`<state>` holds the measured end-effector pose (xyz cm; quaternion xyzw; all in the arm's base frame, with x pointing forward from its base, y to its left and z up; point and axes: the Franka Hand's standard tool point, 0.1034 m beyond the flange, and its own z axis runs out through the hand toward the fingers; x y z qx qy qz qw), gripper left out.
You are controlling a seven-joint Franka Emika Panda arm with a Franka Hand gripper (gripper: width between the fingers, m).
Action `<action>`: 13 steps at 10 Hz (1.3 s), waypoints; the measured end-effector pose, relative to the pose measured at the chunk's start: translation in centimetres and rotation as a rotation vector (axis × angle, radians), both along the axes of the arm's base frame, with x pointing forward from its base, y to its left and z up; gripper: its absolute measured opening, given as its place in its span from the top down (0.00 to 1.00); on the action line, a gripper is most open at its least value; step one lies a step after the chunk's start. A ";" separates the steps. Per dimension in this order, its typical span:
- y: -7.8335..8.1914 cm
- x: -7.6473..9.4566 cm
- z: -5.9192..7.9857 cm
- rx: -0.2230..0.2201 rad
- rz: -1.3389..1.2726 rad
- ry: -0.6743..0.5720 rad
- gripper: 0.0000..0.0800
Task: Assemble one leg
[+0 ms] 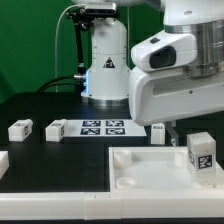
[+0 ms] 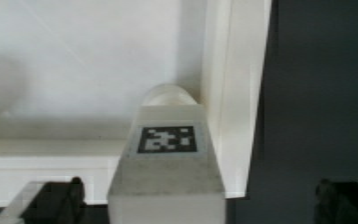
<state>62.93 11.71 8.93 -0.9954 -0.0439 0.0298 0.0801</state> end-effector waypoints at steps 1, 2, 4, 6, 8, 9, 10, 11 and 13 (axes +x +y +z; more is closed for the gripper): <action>-0.1 0.0 -0.5 -0.001 -0.002 0.000 0.19; -0.3 0.1 -1.0 -0.001 -0.006 -0.008 0.19; 0.1 0.1 -0.6 -0.001 -0.008 -0.014 0.21; 0.4 0.3 -0.2 0.000 -0.001 -0.021 0.42; 0.3 0.3 -0.3 -0.001 -0.003 -0.020 0.62; 0.2 0.3 -0.3 -0.001 -0.003 -0.020 0.62; 0.2 0.3 -0.3 -0.001 -0.006 -0.020 0.62; 0.2 0.3 -0.3 -0.002 -0.030 -0.016 0.62; 0.1 0.0 -0.2 -0.003 -0.188 -0.035 0.62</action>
Offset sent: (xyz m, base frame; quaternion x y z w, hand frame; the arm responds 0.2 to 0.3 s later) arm -0.0043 0.0078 0.0118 -0.0103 -0.0058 0.0135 0.9998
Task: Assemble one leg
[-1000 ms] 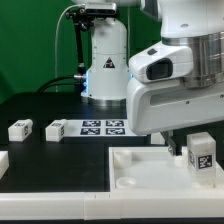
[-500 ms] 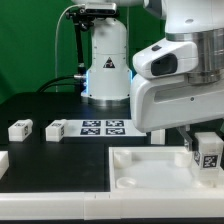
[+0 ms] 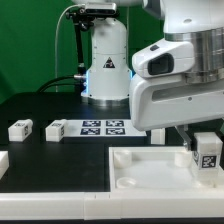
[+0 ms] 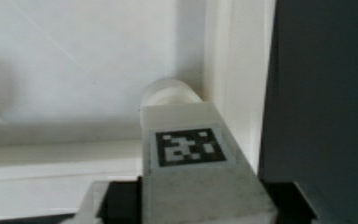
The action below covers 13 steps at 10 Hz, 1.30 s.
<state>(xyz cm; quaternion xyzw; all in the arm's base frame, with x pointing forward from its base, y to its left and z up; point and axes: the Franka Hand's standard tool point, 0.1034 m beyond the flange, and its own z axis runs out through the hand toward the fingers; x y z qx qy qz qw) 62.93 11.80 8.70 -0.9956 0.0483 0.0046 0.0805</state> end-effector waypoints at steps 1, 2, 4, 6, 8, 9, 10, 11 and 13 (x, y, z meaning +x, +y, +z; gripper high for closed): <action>0.1 -0.5 -0.1 -0.005 -0.216 0.013 0.62; 0.2 -0.8 -0.1 -0.015 -0.336 0.031 0.62; 0.4 -0.9 -0.1 -0.001 -0.637 0.082 0.62; 0.9 -1.0 -0.3 0.017 -0.919 0.139 0.62; 1.1 -0.8 -0.4 0.022 -1.056 0.167 0.63; 1.2 -0.8 -0.4 0.022 -1.053 0.166 0.63; 1.2 -0.9 -0.4 0.022 -1.043 0.164 0.63; 1.1 -0.9 -0.4 0.022 -0.986 0.155 0.39; 0.5 -0.7 -0.6 0.015 -0.781 0.120 0.26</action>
Offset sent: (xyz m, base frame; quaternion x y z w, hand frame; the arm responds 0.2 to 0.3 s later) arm -0.0001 0.0041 0.0000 0.0113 -0.0043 0.3506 0.9365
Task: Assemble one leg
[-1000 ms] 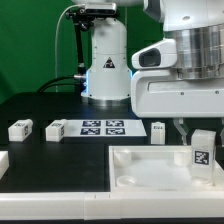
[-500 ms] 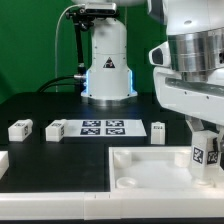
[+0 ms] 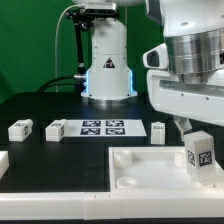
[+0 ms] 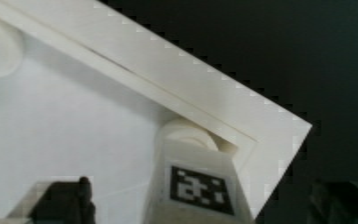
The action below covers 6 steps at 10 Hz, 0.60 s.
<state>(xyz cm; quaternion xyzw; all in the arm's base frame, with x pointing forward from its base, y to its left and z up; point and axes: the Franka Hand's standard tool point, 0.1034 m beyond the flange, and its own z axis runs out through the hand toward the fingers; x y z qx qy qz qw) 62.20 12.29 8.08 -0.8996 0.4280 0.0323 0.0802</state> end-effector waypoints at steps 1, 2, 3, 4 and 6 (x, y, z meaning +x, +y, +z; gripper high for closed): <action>-0.1 0.1 -0.1 -0.011 0.167 -0.028 0.20; 0.0 0.2 -0.1 -0.032 0.343 -0.056 0.19; -0.1 0.2 -0.2 -0.038 0.439 -0.068 0.19; -0.2 0.2 -0.4 -0.053 0.620 -0.092 0.19; -0.2 0.2 -0.3 -0.082 0.921 -0.127 0.19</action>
Offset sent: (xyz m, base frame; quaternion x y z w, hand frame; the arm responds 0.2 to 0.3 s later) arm 0.0071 -0.0031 -0.0045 -0.0240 0.0218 -0.3720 0.9277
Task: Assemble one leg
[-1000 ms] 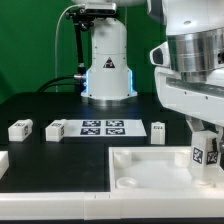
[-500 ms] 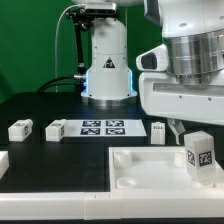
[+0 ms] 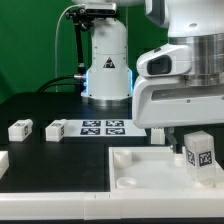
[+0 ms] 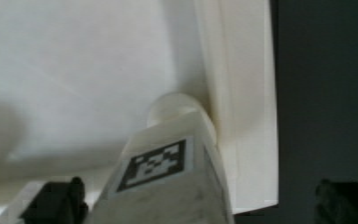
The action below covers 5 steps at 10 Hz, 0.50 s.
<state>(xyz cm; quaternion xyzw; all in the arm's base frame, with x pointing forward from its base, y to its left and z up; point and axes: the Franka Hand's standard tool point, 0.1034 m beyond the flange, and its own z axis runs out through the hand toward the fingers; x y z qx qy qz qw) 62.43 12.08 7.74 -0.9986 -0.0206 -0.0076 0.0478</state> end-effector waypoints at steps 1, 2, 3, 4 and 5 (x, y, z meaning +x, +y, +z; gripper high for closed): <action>-0.2 0.0 0.0 -0.003 0.096 -0.008 0.19; -0.4 0.0 0.0 -0.004 0.191 -0.017 0.19; -0.4 0.0 0.0 -0.005 0.231 -0.021 0.19; -0.4 0.0 0.0 -0.004 0.224 -0.021 0.19; -0.4 0.0 0.0 -0.004 0.224 -0.021 0.35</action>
Offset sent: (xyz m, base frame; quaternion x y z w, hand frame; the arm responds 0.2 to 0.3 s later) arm 0.0000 0.0000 0.0000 0.0000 0.0000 0.0000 1.0000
